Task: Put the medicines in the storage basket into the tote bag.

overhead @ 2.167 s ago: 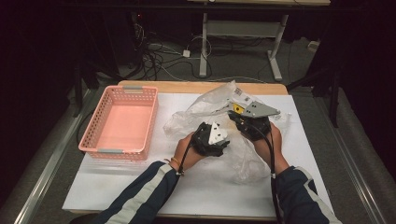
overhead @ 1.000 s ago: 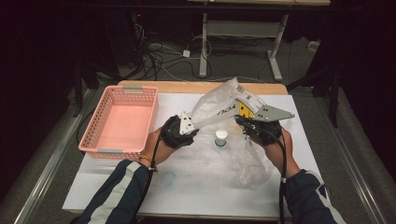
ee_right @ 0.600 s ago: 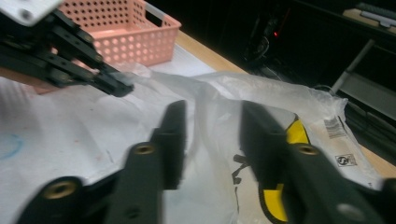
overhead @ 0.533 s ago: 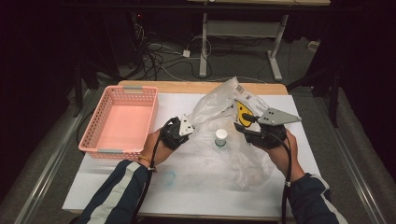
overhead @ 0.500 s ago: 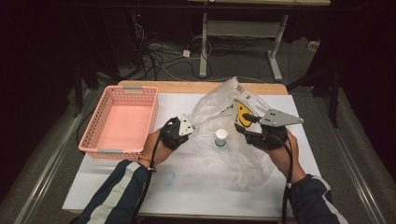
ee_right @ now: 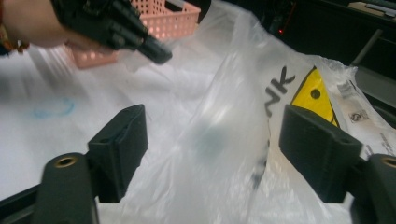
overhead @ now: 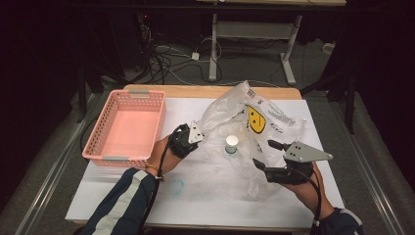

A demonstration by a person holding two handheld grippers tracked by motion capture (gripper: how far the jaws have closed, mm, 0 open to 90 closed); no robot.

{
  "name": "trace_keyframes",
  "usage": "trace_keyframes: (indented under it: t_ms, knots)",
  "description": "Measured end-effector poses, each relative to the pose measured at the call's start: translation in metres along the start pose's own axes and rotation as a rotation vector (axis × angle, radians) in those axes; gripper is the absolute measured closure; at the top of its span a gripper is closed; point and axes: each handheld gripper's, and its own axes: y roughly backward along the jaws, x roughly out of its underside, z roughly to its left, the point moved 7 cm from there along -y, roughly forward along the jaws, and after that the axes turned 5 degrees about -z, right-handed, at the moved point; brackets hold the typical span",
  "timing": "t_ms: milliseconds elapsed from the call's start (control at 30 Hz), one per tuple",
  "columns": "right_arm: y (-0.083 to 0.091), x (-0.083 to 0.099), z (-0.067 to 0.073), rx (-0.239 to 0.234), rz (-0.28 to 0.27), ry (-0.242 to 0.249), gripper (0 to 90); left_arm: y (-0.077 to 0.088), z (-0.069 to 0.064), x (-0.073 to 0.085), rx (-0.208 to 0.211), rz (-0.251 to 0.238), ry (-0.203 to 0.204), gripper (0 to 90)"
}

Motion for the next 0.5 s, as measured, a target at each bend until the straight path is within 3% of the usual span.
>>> trace_keyframes:
  t_ms: [233,500]
  knots:
    - [0.008,0.018,0.016,-0.035,0.048,0.035,16.0,-0.003,0.001,0.000,-0.029,0.004,0.013,86.2]
    - [0.004,0.049,0.014,0.014,0.150,0.100,23.0,-0.005,0.001,0.001,-0.031,0.011,0.013,86.1]
